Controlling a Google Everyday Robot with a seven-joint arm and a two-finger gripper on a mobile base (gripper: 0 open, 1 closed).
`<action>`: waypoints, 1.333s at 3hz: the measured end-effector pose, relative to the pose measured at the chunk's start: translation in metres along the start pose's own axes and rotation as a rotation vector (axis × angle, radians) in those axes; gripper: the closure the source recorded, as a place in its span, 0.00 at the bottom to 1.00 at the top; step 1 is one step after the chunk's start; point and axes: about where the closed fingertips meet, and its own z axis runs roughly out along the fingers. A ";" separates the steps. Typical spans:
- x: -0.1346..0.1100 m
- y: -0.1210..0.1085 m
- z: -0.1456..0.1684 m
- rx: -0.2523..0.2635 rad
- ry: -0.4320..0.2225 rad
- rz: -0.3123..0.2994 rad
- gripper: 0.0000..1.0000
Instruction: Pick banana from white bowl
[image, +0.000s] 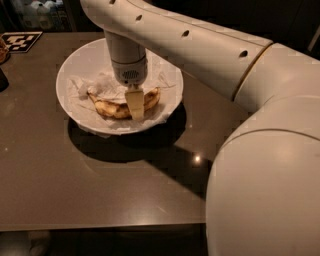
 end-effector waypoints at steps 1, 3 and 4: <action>0.006 -0.001 0.011 -0.006 -0.004 0.008 0.52; 0.008 0.001 0.001 0.021 -0.022 0.013 0.97; 0.016 0.023 -0.030 0.083 -0.073 0.025 1.00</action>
Offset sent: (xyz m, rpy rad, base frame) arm 0.0028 -0.0054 -0.0101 0.0041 0.0059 -0.0069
